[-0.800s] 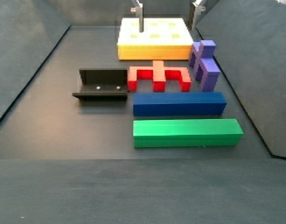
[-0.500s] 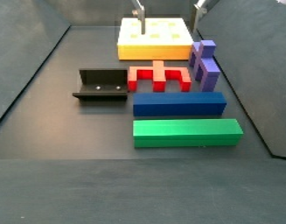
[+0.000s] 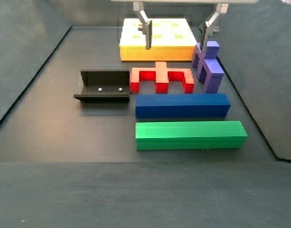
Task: Pick up the green object. Move up. Move to above the board. Insert the green object.
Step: Pick up the green object.
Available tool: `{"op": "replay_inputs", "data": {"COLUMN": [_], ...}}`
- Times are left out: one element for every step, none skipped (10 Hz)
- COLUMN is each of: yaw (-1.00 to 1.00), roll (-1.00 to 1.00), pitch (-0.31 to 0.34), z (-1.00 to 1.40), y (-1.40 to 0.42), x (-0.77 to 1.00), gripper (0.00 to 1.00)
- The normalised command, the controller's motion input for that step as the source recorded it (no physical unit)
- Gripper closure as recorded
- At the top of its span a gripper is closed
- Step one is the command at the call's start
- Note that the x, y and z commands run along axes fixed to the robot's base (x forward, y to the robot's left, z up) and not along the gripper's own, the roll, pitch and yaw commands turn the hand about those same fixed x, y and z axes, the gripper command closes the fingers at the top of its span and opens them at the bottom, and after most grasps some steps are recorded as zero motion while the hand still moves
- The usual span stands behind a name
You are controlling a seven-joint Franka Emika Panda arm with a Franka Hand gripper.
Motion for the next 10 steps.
{"op": "replay_inputs", "data": {"yaw": [-0.71, -0.80, -0.82, -0.80, -0.81, -0.79, -0.77, -0.77, -0.74, -0.71], "roll": [-0.10, -0.07, -0.08, -0.03, 0.00, -0.01, -0.02, 0.00, 0.00, 0.00], "pitch": [0.000, 0.000, 0.000, 0.000, 0.000, 0.000, 0.000, 0.026, 0.039, 0.037], "z": [0.00, 0.00, 0.00, 0.00, 0.00, -0.02, -0.02, -0.04, -0.06, -0.07], "y": [0.20, 0.13, 0.11, 0.18, 0.19, 0.21, 0.22, 0.24, 0.27, 0.30], "x": [0.06, 0.07, 0.09, 0.10, 0.07, 0.06, 0.05, 0.03, 0.01, 0.01], "gripper": [0.00, 0.00, 0.00, 0.00, 0.00, 0.00, 0.00, 0.00, 0.00, 0.00]}}
